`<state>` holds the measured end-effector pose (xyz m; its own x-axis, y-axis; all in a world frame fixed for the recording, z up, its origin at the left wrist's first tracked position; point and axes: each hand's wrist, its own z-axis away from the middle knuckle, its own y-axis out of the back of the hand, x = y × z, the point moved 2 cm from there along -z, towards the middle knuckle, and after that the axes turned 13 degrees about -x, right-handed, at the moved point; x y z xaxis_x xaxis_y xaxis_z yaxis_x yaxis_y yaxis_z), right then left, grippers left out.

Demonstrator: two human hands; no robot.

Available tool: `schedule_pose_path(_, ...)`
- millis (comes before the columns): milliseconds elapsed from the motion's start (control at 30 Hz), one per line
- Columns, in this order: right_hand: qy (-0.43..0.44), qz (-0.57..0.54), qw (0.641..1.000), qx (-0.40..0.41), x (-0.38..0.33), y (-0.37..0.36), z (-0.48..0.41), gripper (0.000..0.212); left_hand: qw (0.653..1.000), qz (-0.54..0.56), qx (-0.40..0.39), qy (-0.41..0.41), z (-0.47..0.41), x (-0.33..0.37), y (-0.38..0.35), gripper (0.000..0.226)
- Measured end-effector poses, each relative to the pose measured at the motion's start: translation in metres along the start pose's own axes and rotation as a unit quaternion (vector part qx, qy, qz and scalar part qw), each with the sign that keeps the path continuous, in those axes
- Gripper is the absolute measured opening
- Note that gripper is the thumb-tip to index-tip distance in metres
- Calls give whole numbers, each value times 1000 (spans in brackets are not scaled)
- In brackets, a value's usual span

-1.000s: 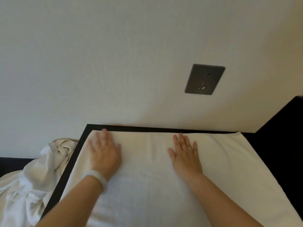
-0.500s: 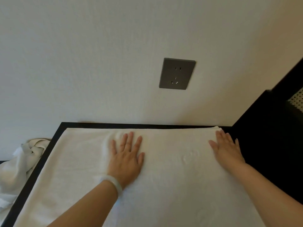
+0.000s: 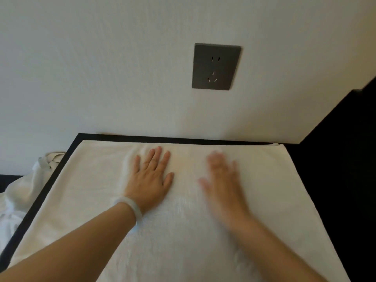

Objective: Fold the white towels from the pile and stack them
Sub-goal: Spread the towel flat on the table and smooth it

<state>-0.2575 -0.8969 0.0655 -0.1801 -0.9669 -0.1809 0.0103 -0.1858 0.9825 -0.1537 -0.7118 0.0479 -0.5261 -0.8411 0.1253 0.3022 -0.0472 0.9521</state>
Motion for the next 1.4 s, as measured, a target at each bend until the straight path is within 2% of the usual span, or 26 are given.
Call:
schedule_pose_path(67, 122, 3, 991, -60, -35, -21, 25, 64, 1000, 0, 6, 5, -1, 0, -2, 66)
schedule_pose_path(133, 113, 3, 989, -96, -9, -20, 19, 65, 1000, 0, 11, 2, -2, -1, -3, 65)
schedule_pose_path(200, 17, 36, 995, -90, 49, -9, 1, 63, 1000, 2, 5, -2, -1, -1, -2, 64)
schedule_pose_path(267, -125, 23, 983, -129, 108, 11, -13, 64, 1000, 5, 2, -4, 0, 0, 0, 62)
schedule_pose_path(300, -185, 2, 972, -145, 126, 22, -14, 66, 1000, 6, 0, -3, 0, 1, 1, 62)
schedule_pose_path(367, -243, -26, 959, -142, 130, 35, -6, 69, 1000, 11, -5, -2, 1, 2, 3, 61)
schedule_pose_path(433, -200, -23, 975, -95, 91, 30, 15, 71, 1000, 12, -7, -3, 3, 1, 2, 61)
schedule_pose_path(500, -67, -27, 996, -46, 25, 13, 51, 69, 1000, 11, -7, -2, 3, 0, 1, 61)
schedule_pose_path(567, 17, -7, 998, -68, -22, -11, 79, 67, 1000, 11, -16, 2, 2, 2, 4, 60)
schedule_pose_path(633, -3, 30, 993, -112, -30, -25, 85, 66, 999, 17, -29, 15, 5, 6, 7, 59)
schedule_pose_path(700, -24, 52, 993, -100, -23, -30, 82, 64, 1000, 13, -19, 17, 21, 18, 5, 60)
schedule_pose_path(833, -33, 58, 992, -103, -21, -31, 81, 62, 996, -13, 40, -76, 95, 53, -25, 63)
schedule_pose_path(900, -71, 48, 990, -110, -30, -34, 79, 61, 996, 5, 25, -80, 116, 56, -38, 60)
schedule_pose_path(1000, -120, 20, 988, -100, -44, -35, 77, 61, 999, -13, 11, -42, 120, 42, -41, 60)
schedule_pose_path(1100, -125, 28, 987, -94, -27, -29, 84, 61, 999, -1, 29, 32, 127, -13, -33, 57)
schedule_pose_path(1200, -192, 21, 972, -131, 8, -14, 90, 61, 992, 48, 24, 115, 152, -90, -26, 58)
schedule_pose_path(1267, -232, 4, 960, -155, 5, -8, 88, 62, 987, 68, 12, 147, 164, -113, -24, 58)
schedule_pose_path(1333, -181, 4, 974, -137, -42, -9, 84, 62, 987, 71, 13, 147, 167, -99, -25, 58)
schedule_pose_path(1400, -52, 8, 995, -91, -108, -19, 91, 59, 995, 51, 11, 80, 171, -62, -35, 58)
